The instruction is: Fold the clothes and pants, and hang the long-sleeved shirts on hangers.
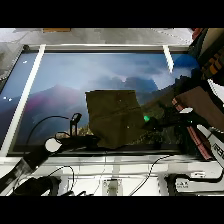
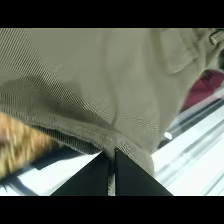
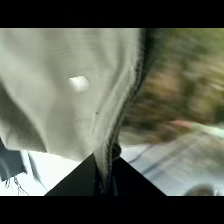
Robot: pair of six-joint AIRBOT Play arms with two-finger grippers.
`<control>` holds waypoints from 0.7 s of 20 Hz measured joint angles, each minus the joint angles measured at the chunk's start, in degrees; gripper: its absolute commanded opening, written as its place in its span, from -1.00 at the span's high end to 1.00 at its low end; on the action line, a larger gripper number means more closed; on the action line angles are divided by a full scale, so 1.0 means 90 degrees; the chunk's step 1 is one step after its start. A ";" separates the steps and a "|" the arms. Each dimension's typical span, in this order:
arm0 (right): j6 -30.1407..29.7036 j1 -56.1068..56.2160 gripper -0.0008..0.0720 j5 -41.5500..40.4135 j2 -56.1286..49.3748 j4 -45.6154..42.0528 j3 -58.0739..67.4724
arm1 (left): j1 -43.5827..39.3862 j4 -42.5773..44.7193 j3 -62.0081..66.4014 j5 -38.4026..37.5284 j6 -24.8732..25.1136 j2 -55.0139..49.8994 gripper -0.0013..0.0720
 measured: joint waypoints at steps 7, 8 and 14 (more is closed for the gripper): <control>-0.0155 0.0622 0.85 -0.0459 0.2946 0.0549 0.0318 | 0.0544 0.1418 0.1345 0.0017 0.0114 0.1766 0.89; -0.0083 0.0780 0.85 -0.0563 0.3405 0.0561 0.0415 | 0.0597 0.1540 0.1496 0.0015 0.0226 0.2093 0.89; 0.1117 0.1761 0.85 -0.1639 0.5763 0.0831 0.1141 | 0.0716 0.1812 0.1916 0.0372 0.0493 0.4058 0.89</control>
